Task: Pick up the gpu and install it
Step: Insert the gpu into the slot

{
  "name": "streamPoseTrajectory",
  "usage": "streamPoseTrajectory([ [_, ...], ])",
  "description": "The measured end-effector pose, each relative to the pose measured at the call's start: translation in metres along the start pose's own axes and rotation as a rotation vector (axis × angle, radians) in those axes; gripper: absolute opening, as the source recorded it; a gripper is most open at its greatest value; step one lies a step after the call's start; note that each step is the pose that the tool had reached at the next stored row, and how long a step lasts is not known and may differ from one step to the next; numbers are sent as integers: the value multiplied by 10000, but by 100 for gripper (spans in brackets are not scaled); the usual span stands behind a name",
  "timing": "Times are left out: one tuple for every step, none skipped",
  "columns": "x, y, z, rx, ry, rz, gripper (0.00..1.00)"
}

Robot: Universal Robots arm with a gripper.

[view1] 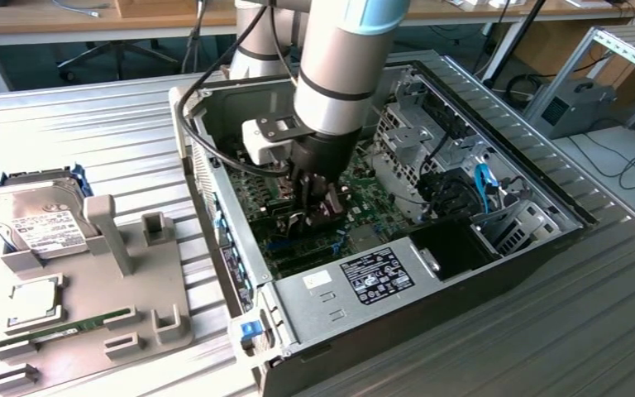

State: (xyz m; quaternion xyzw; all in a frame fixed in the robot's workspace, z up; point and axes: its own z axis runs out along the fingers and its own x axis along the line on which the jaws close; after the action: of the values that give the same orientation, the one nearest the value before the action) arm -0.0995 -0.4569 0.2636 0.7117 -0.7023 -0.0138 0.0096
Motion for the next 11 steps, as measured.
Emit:
streamPoseTrajectory([
  [-17,1,-42,4,0,-1,40],
  [-34,2,-75,9,2,0,40],
  [-70,3,-129,18,4,0,40],
  [-91,4,-158,20,8,0,40],
  [-121,5,-190,24,12,-1,40],
  [-158,5,-217,27,14,-1,40],
  [-189,6,-234,28,16,0,40],
  [-223,6,-251,28,20,0,40],
  [-250,6,-264,28,22,1,38],
  [-262,6,-267,29,22,0,32],
  [-265,5,-268,28,22,0,25],
])
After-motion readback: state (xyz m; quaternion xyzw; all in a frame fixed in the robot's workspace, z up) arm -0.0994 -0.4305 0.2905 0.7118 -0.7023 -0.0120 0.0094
